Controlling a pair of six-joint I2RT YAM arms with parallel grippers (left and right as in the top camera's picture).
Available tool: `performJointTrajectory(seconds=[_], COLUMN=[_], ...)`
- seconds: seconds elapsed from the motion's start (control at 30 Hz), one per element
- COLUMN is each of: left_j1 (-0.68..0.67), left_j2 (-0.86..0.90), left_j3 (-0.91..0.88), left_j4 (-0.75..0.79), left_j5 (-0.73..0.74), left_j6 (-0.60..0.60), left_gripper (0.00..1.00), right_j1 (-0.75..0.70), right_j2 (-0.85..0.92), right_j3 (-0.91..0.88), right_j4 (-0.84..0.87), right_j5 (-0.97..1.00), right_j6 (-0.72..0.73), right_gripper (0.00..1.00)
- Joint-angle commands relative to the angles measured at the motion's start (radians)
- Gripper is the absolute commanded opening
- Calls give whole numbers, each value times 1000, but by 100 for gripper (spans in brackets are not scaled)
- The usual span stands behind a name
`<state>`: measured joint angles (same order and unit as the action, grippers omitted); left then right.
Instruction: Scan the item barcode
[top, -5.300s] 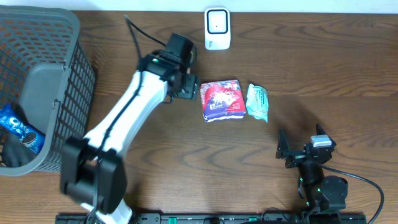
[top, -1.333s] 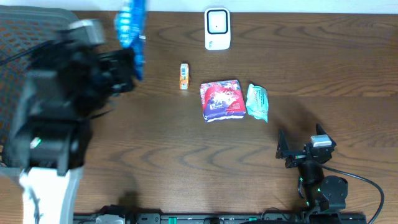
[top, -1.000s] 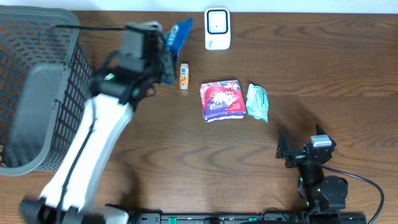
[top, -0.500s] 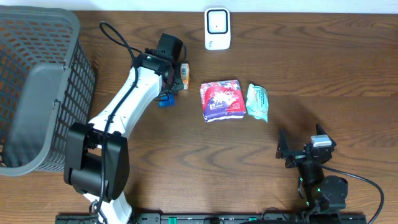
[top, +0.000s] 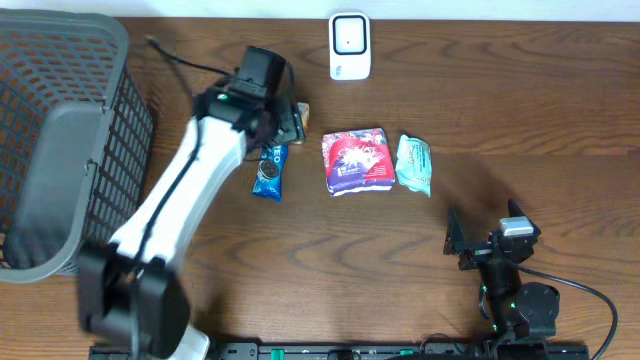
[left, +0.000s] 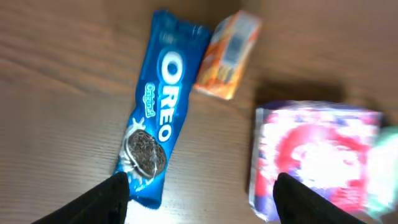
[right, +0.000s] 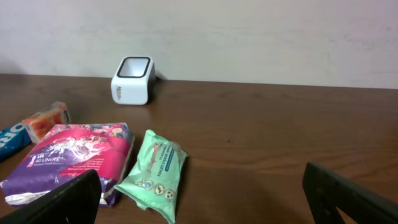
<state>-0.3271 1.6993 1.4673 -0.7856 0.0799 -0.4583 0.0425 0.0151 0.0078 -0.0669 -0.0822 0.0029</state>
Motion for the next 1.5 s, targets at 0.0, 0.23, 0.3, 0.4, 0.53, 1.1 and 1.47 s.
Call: performJointTrajectory(seconds=[0.0,0.23,0.3,0.4,0.53,1.1,1.47], left_j1=[37,110,133,169,189,188,188], left_j2=[-155,-404,-458,-516,-546,-510,-510], left_j3=[11,11,10,10,10,10,10], left_j4=[-10,-88,-148,-231,-341,-523,-523], left_j5=[-66,-188,-239,-253,-253,-248,-248], left_j6=[47,47,47,47,47,47,46], left_gripper=[77,99,98,98,98,98,98], right_j1=[-2,-2,-2,-2,-2,-2,-2], right_j2=[-1,-1,-1,-1,-1,-1,-1], right_j3=[-2,-2,-2,-2,-2,-2,-2], right_j4=[-3,-3,-3,-3,-3,-3,97], right_j5=[-6,-6,-6,-6,-6,-6,-575], right_j6=[-11,-11,-11,-11,-11,-11,547], right_gripper=[99,99,99,99,99,99,99])
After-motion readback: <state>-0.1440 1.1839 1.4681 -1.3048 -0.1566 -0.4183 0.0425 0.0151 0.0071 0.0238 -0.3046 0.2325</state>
